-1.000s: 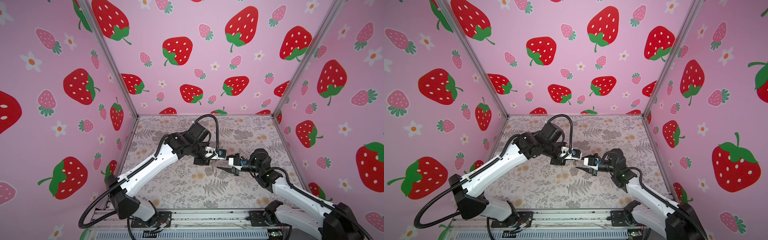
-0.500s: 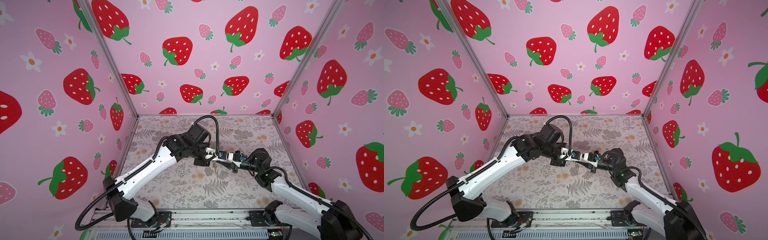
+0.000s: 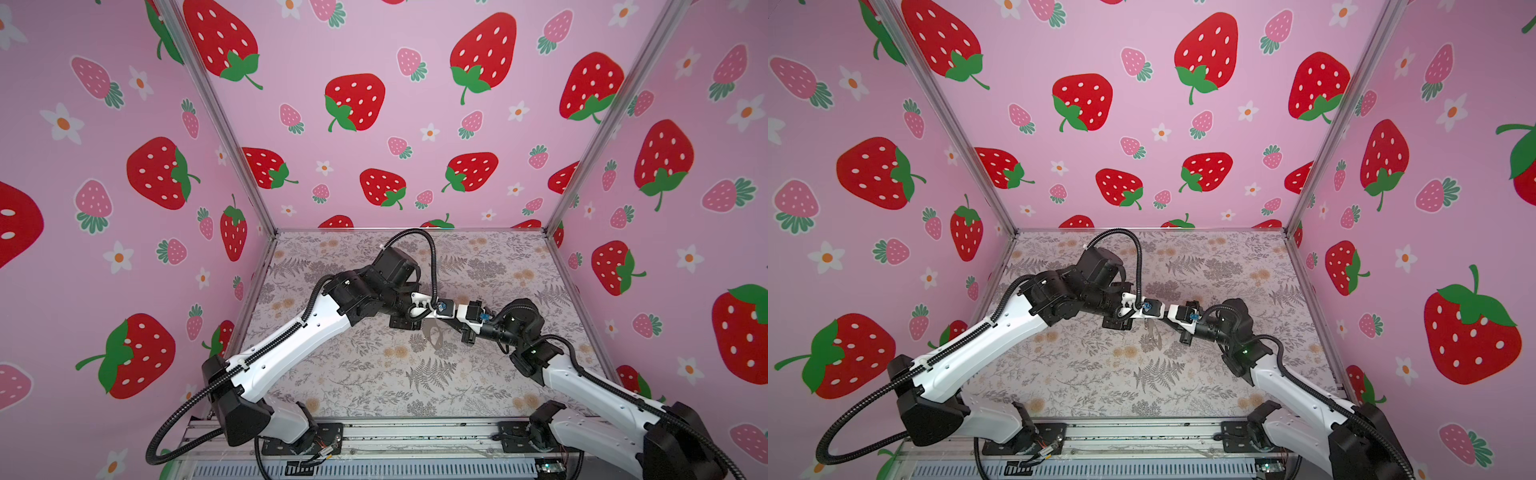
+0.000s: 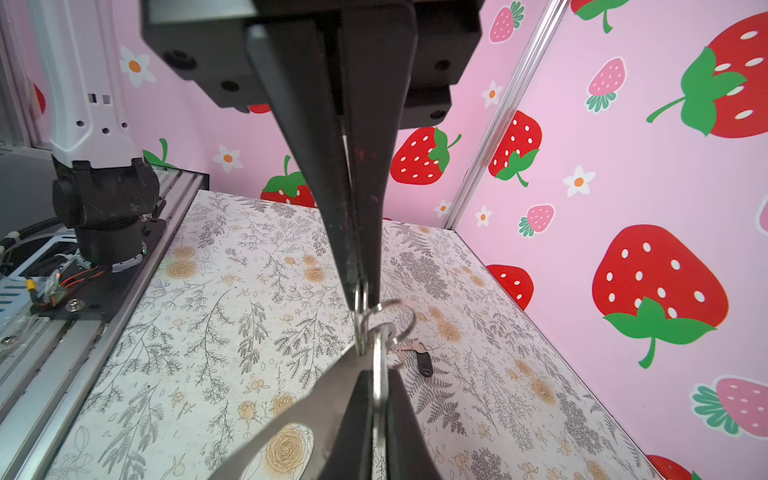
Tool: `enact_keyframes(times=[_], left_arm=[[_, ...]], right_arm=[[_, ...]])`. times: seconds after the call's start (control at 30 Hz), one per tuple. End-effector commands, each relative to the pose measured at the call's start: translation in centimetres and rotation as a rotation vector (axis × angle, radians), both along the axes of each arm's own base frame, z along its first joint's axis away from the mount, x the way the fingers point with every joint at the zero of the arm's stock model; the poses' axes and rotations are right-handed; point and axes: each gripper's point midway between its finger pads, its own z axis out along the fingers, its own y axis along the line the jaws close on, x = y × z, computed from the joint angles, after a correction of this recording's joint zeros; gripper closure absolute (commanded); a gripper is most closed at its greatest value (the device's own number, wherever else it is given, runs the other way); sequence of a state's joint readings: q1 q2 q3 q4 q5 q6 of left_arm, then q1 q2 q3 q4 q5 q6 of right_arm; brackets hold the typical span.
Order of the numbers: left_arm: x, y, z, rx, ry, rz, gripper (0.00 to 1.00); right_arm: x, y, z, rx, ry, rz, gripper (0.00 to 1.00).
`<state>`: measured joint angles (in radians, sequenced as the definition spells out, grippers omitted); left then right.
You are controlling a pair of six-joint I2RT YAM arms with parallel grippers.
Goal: Put the keys on the keyring
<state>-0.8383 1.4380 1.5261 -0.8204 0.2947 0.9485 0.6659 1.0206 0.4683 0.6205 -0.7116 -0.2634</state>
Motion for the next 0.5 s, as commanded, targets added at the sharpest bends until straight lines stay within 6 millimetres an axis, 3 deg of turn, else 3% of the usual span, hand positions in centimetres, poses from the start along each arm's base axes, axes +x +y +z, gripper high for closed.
enact_keyframes(times=[0.0, 0.27, 0.47], left_arm=[[0.1, -0.1, 1.5, -0.051, -0.037, 0.012, 1.0], [0.6, -0.4, 2.7, -0.137, -0.039, 0.056, 1.0], [0.5, -0.4, 3.2, -0.168, -0.037, 0.057, 1.0]], right_arm=[[-0.2, -0.3, 0.5, 0.021, -0.045, -0.016, 0.95], [0.0, -0.8, 1.2, 0.046, -0.125, -0.076, 0.94], [0.7, -1.4, 1.2, 0.025, -0.163, -0.141, 0.66]])
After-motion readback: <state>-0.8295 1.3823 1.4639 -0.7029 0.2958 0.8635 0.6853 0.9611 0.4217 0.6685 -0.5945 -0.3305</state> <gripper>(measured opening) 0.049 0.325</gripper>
